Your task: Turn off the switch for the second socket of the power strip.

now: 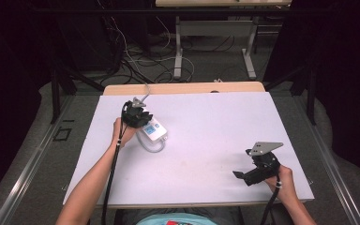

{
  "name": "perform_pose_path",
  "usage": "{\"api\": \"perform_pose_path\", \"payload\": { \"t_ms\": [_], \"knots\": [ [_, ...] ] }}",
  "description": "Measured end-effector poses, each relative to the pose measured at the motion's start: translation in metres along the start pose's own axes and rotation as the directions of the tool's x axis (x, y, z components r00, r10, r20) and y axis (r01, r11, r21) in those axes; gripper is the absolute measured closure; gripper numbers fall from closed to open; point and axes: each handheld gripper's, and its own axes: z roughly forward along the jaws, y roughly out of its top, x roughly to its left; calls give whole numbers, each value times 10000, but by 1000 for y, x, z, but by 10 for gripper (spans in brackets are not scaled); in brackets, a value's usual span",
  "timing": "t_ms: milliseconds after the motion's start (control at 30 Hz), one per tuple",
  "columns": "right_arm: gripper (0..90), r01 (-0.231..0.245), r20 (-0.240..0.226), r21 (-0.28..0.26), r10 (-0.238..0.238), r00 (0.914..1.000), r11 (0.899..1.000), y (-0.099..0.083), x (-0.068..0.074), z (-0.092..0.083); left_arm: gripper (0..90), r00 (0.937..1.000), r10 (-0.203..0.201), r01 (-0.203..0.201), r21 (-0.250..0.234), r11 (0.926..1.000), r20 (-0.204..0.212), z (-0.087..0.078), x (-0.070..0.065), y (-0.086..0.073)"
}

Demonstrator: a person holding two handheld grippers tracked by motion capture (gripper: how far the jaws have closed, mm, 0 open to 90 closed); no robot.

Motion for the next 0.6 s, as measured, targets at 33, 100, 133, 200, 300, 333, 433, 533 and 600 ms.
{"api": "perform_pose_path", "payload": {
  "t_ms": [33,100,133,200,300,333,433,533,600],
  "knots": [
    [24,-3,38,-120,4,10000,9999,0,0,1,763,10000,-9,9,-66,10000,-48,2,0,0],
    [24,-41,67,-108,42,10000,9999,0,0,1,785,10000,52,-53,158,9999,64,2,1,0],
    [24,-45,69,-113,46,10000,9999,0,0,1,798,10000,-14,14,-7,10000,-30,4,1,0],
    [24,-65,58,-127,66,10000,9999,0,0,1,820,10000,-85,85,16,10000,14,4,1,-1],
    [24,-30,-11,30,30,10000,10000,0,0,1,842,9999,-103,103,12,9999,26,5,3,-2],
    [24,-32,44,-176,33,10000,9998,0,0,2,846,9999,-153,152,56,9999,26,5,3,-2],
    [24,-44,29,-176,44,10000,9998,0,0,2,859,9999,-106,106,47,9999,65,5,4,-3],
    [24,-38,44,-188,39,10000,9998,-1,0,1,866,9999,-132,131,72,9999,80,7,3,-3],
    [24,-27,63,-181,29,10000,9998,0,0,1,870,10000,-82,82,153,9998,44,9,3,-4]
  ]
}}
